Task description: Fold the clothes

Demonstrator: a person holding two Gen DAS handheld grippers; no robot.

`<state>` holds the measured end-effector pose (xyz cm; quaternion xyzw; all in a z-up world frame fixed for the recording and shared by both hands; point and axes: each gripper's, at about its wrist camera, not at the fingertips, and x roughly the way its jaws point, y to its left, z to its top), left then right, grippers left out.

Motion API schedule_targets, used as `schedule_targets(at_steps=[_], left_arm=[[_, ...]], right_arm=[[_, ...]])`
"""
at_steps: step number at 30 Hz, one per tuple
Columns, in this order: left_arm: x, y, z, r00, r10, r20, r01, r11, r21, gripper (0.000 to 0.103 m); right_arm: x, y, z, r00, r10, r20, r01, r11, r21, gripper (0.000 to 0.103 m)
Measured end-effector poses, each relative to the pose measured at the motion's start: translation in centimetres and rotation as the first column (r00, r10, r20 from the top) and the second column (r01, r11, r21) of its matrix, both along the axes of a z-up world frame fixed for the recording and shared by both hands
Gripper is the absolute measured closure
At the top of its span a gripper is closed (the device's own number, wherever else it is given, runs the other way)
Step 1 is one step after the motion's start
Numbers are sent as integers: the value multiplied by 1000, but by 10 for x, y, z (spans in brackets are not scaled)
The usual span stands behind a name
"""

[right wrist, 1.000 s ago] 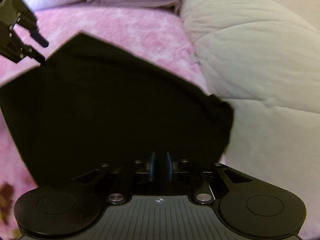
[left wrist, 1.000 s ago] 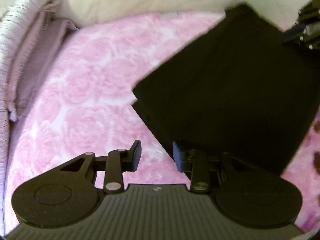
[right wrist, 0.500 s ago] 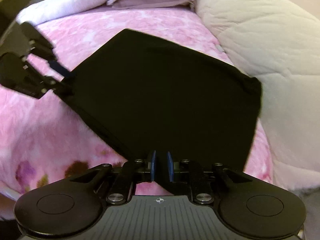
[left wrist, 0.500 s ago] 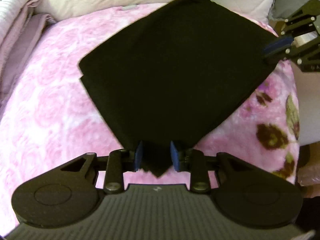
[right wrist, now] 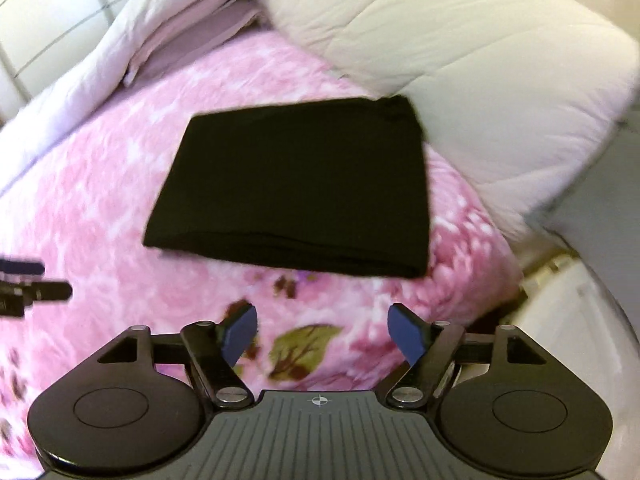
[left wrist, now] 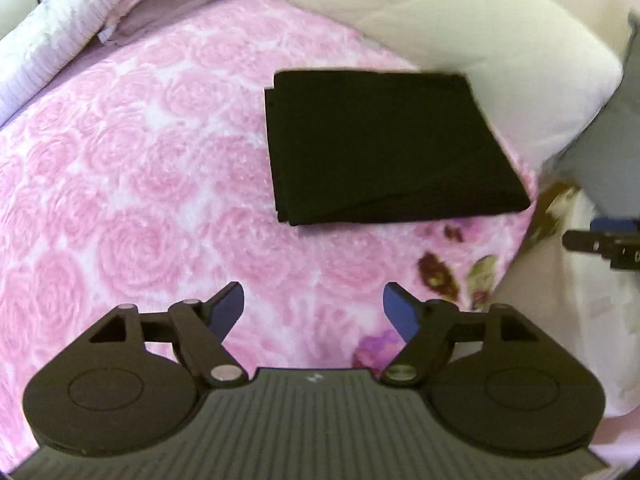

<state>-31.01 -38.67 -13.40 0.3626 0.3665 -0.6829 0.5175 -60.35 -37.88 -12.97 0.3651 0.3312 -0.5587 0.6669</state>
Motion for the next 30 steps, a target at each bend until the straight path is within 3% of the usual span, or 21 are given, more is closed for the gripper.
schedule_targets(at_steps=[6, 9, 13, 15, 21, 25, 30], left_arm=[[21, 40, 36, 996, 23, -85, -28, 998, -51, 30], [28, 64, 57, 998, -3, -59, -3, 995, -99, 30], [39, 85, 77, 996, 8, -94, -19, 994, -111, 29], [43, 91, 86, 996, 16, -83, -24, 994, -103, 29], [54, 105, 110, 998, 38, -46, -45, 984, -170, 29], [59, 104, 113, 998, 37, -56, -45, 987, -153, 29], [54, 105, 115, 999, 24, -32, -30, 981, -189, 29]], right_arm=[[23, 53, 43, 992, -124, 0, 124, 990, -64, 24], [36, 76, 60, 987, -158, 17, 158, 984, -80, 24], [56, 100, 86, 989, -149, -20, 145, 983, -116, 24], [65, 111, 97, 989, -142, -37, 136, 982, -132, 24], [90, 135, 117, 990, -113, -81, 98, 981, -170, 23], [98, 140, 123, 991, -101, -85, 85, 980, -182, 23], [103, 138, 130, 992, -102, -79, 84, 976, -202, 23]])
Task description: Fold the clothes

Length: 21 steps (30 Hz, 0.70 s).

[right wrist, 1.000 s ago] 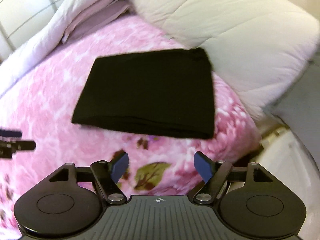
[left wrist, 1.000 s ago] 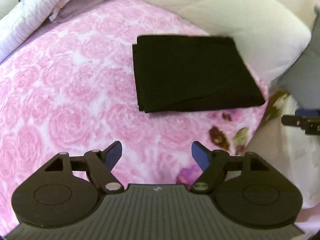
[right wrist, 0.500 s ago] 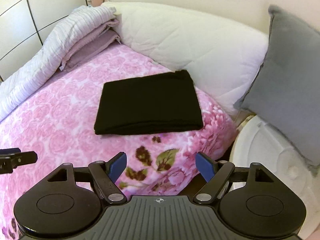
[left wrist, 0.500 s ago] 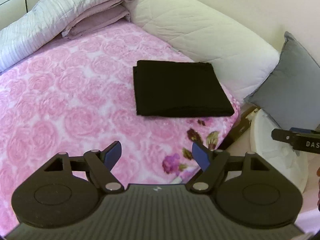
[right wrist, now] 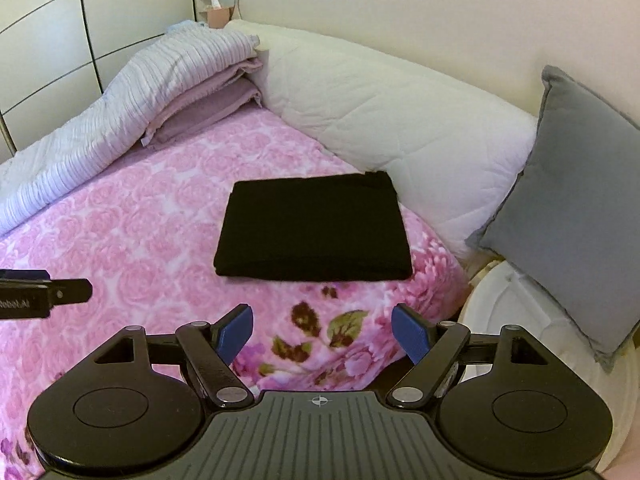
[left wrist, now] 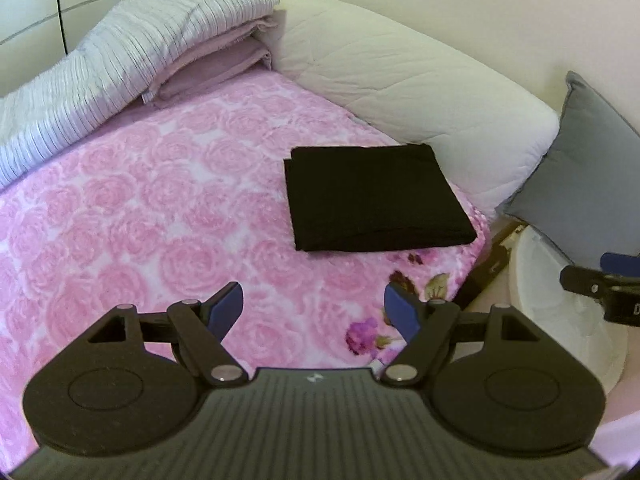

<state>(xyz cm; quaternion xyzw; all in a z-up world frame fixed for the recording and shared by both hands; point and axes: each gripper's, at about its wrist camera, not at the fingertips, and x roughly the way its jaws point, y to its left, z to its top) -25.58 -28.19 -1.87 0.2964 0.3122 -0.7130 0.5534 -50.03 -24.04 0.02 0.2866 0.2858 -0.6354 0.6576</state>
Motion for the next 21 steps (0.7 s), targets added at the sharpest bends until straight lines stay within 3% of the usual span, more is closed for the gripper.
schedule_targets(at_steps=[8, 11, 21], left_arm=[[7, -7, 1, 998, 55, -26, -55, 998, -7, 29], [3, -9, -1, 999, 45, 1, -45, 999, -6, 29], [4, 4, -8, 1000, 1, -20, -1, 1000, 26, 28]], right_arm=[[6, -6, -1, 1000, 10, -10, -10, 1000, -1, 23], [8, -6, -2, 1000, 12, -18, -12, 1000, 2, 23], [21, 13, -2, 999, 13, -46, -13, 1000, 4, 23]])
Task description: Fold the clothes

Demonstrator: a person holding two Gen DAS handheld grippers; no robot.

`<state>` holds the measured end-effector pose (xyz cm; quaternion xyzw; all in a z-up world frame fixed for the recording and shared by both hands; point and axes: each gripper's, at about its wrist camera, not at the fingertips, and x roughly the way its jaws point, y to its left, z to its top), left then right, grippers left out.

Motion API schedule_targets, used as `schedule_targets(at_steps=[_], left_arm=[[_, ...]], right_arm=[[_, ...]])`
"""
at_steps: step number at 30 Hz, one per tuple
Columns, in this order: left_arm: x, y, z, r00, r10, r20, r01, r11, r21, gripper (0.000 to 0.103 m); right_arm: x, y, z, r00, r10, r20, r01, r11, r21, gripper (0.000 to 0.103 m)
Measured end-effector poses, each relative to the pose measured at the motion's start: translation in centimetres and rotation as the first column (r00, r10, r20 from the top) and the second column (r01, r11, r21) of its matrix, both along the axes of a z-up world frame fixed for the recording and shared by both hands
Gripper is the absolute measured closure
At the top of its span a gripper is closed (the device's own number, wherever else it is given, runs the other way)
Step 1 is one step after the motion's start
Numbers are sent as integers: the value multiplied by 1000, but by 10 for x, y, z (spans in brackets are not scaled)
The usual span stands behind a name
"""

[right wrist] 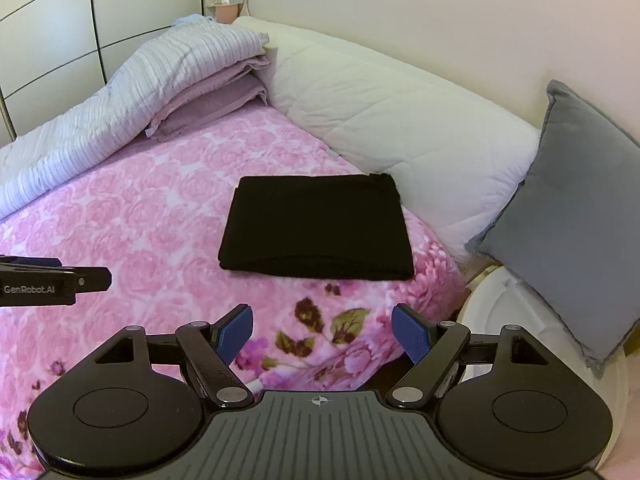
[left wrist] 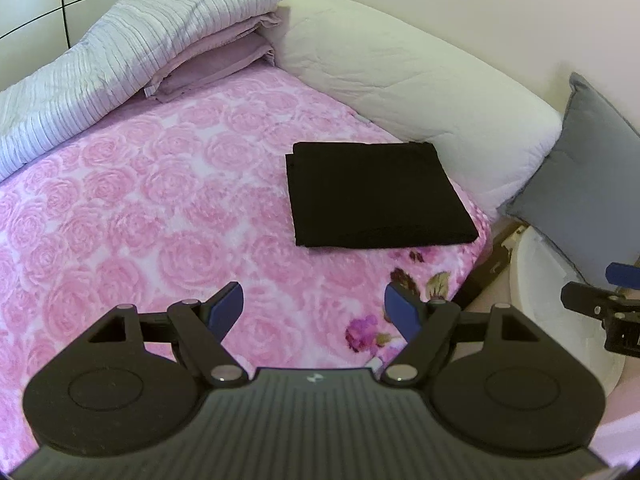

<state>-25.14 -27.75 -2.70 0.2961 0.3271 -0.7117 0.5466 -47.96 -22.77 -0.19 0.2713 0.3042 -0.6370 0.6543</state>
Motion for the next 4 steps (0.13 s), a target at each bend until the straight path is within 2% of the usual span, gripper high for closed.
schedule_targets(at_steps=[4], left_arm=[[2, 9, -2, 1000, -7, -4, 7, 1000, -1, 27]], right_arm=[[4, 9, 0, 1000, -14, 1, 14, 1000, 6, 23]])
